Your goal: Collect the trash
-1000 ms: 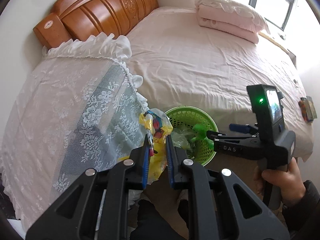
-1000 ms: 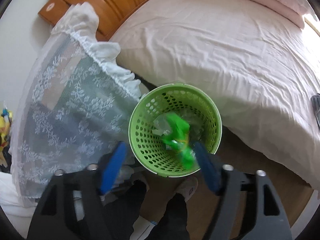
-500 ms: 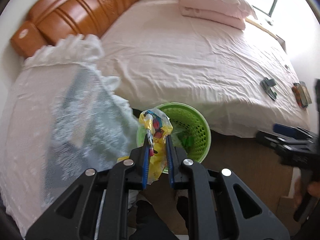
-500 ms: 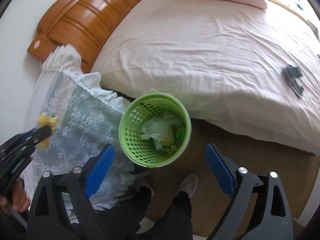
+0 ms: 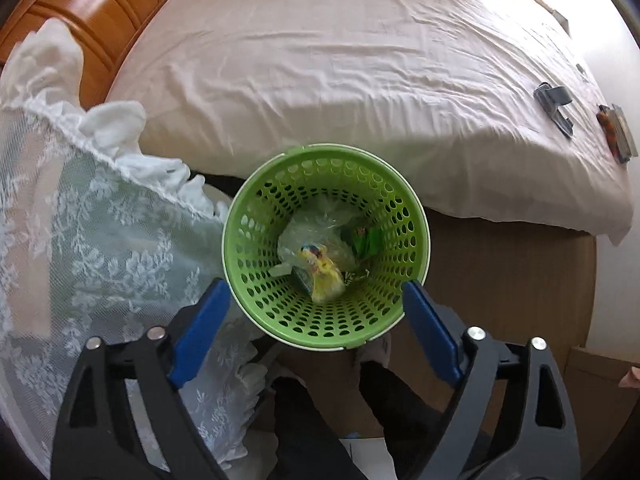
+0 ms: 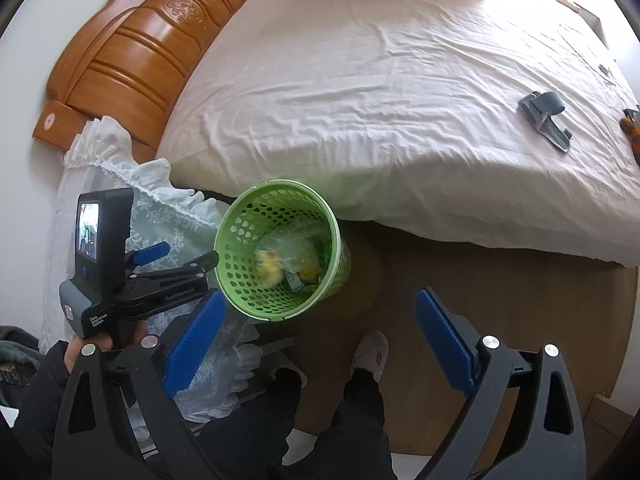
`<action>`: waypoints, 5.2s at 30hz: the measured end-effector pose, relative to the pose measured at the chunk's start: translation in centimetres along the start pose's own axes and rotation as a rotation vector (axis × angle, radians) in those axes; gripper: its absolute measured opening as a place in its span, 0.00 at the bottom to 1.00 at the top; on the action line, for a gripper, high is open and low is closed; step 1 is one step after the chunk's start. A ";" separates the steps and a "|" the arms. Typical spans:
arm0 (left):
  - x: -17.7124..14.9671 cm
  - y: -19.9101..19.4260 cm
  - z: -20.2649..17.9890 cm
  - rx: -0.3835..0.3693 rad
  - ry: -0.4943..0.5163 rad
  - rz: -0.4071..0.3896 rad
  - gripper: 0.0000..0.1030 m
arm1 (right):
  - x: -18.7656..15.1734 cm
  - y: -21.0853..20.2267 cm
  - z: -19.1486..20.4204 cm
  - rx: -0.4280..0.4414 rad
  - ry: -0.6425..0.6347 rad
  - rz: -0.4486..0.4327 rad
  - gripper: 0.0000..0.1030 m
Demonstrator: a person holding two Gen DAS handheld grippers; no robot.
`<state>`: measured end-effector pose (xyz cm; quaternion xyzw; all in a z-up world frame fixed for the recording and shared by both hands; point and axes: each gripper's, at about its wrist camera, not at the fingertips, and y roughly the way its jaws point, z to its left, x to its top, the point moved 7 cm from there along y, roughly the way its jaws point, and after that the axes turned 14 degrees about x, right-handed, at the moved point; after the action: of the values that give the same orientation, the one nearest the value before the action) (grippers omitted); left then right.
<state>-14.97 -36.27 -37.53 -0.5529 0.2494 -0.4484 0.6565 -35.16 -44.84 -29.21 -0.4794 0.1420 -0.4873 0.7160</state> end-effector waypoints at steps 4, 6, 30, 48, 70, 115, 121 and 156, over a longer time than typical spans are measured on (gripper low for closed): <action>-0.8 -2.0 0.9 -0.004 -0.045 -0.021 0.87 | 0.0 0.1 0.5 0.002 -0.010 0.010 0.92; -1.2 -4.1 2.4 -0.002 -0.096 -0.049 0.86 | 0.4 0.2 1.7 0.002 -0.038 0.014 0.92; -21.5 -29.7 40.5 0.585 -0.992 -0.317 0.92 | 3.3 -2.8 46.3 0.388 -0.834 -0.118 0.98; -21.3 -28.6 42.2 0.517 -0.993 -0.316 0.92 | -0.5 -1.4 48.4 0.327 -0.905 -0.072 0.98; -20.2 -27.8 41.2 0.481 -0.993 -0.309 0.92 | 1.2 -1.6 46.7 0.295 -0.851 -0.100 0.98; -20.0 -27.5 41.1 0.449 -1.006 -0.307 0.93 | 0.3 -1.1 47.3 0.288 -0.868 -0.081 0.98; -20.0 -27.5 41.1 0.445 -1.013 -0.310 0.93 | 0.3 -1.0 47.4 0.288 -0.868 -0.080 0.98; -19.7 -27.3 41.3 0.436 -1.016 -0.306 0.93 | 0.2 -0.6 47.1 0.282 -0.876 -0.071 0.98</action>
<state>1.12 1.88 -4.02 -0.5806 -0.2786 -0.2576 0.7204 -3.80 -19.25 -5.08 -0.5428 -0.2583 -0.2775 0.7495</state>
